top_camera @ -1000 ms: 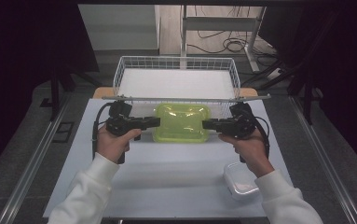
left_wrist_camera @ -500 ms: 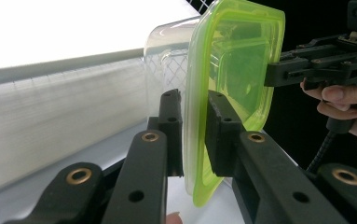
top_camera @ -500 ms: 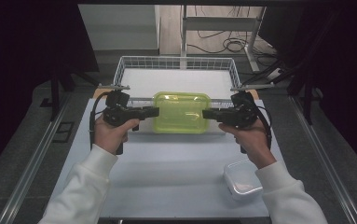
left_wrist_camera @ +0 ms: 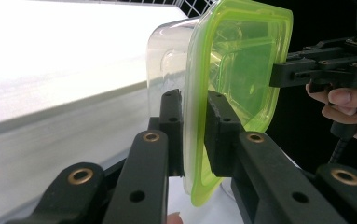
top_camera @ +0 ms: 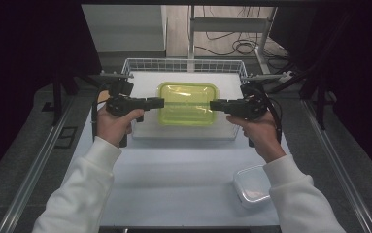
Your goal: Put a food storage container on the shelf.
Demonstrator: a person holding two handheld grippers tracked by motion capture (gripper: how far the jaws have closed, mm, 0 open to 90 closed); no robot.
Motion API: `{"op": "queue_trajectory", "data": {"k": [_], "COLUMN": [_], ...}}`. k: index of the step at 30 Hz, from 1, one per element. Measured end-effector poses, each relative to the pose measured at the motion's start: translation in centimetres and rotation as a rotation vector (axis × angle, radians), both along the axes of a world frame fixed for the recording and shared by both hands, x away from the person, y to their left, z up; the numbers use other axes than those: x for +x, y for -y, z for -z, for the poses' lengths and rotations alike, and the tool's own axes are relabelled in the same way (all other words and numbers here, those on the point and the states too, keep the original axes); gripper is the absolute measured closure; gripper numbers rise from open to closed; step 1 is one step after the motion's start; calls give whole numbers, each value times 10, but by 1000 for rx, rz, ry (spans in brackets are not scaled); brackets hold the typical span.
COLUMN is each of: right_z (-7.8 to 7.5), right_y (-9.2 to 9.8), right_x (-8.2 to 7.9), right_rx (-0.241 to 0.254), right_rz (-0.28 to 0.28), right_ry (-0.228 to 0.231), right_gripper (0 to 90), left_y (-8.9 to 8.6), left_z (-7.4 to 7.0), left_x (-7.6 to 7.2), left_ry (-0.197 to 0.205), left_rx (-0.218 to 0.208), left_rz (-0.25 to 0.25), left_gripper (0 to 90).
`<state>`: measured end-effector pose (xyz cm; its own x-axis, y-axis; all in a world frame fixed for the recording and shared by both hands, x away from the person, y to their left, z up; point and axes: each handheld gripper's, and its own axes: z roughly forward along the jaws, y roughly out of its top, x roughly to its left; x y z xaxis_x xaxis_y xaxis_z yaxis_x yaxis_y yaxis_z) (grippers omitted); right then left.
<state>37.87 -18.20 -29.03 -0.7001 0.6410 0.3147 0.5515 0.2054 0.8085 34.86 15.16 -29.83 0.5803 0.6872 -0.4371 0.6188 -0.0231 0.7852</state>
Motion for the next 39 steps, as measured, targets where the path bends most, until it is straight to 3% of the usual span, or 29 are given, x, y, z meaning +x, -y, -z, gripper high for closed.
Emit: {"op": "queue_trajectory", "data": {"k": [13,22,30,35,39], "right_z": [-10,-21,-19,-12,-8], "right_y": [-5,-8,-11,-12,-13], "right_x": [33,56,73,86,94], "right_rx": [-8,-2,-4,5,-3], "right_rz": [16,19,31,43,54], "right_ry": [-3,-1,-38,-92,-128], "right_gripper": [764,764,764,764,764], "left_y": [-4,-8,-11,-11,-12], "left_z": [-7,-9,-3,4,8], "left_x": [38,61,78,92,99], "left_ry": [-8,-14,-64,-124,-145], "left_rx": [-6,-41,-57,-73,-48], "left_rz": [-1,-8,-11,-12,-4], "left_gripper": [797,801,801,801,801]}}
